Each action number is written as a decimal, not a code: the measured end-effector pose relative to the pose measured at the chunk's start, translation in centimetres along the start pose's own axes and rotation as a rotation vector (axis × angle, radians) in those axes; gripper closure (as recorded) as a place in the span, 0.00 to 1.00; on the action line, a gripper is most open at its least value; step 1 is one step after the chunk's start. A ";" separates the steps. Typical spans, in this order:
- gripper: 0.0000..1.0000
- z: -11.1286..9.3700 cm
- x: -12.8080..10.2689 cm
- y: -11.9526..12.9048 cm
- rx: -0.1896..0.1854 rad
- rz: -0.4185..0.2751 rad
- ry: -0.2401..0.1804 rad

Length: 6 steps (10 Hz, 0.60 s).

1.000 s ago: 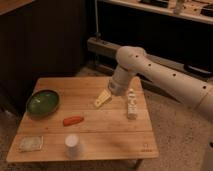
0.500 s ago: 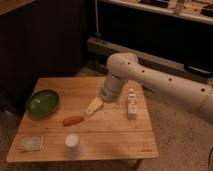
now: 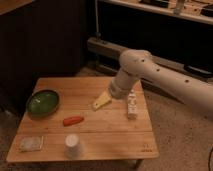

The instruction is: Move the arm in a circular motion

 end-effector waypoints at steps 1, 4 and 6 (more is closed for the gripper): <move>0.00 -2.1 -1.3 1.5 -0.011 0.030 0.034; 0.00 -6.5 -6.6 6.5 -0.071 0.144 0.076; 0.00 -7.9 -9.9 8.6 -0.103 0.205 0.053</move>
